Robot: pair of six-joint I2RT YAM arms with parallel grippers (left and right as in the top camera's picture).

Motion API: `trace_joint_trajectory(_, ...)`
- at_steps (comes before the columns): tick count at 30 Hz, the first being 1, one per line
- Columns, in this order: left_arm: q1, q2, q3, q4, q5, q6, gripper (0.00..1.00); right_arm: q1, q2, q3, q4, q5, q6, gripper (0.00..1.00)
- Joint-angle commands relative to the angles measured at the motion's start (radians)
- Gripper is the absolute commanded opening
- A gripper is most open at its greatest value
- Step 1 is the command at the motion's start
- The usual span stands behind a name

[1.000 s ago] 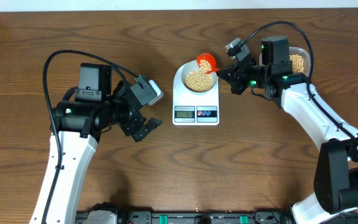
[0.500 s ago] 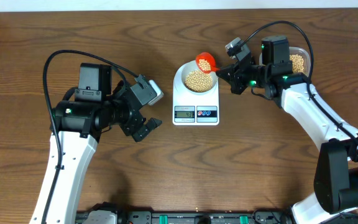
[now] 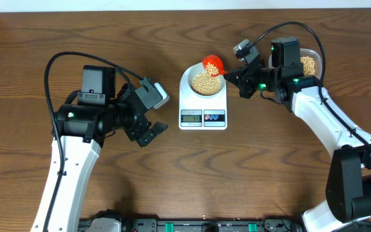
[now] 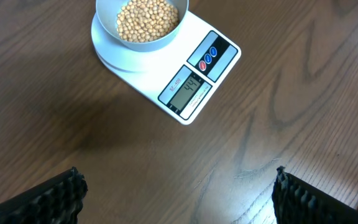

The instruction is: Scoop item into bowl and weigh 50g on scale

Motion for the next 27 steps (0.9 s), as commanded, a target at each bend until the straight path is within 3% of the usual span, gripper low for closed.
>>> trace_joint_trajectory(1,0.005,-0.014,0.016,-0.003,-0.002,-0.005,0.98,0.008,-0.032,-0.005,0.003,-0.007,-0.018,0.01)
trace_joint_trajectory(27,0.005,-0.014,0.016,-0.003,-0.002,-0.005,0.98,0.018,-0.047,-0.005,0.024,-0.015,-0.016,0.01)
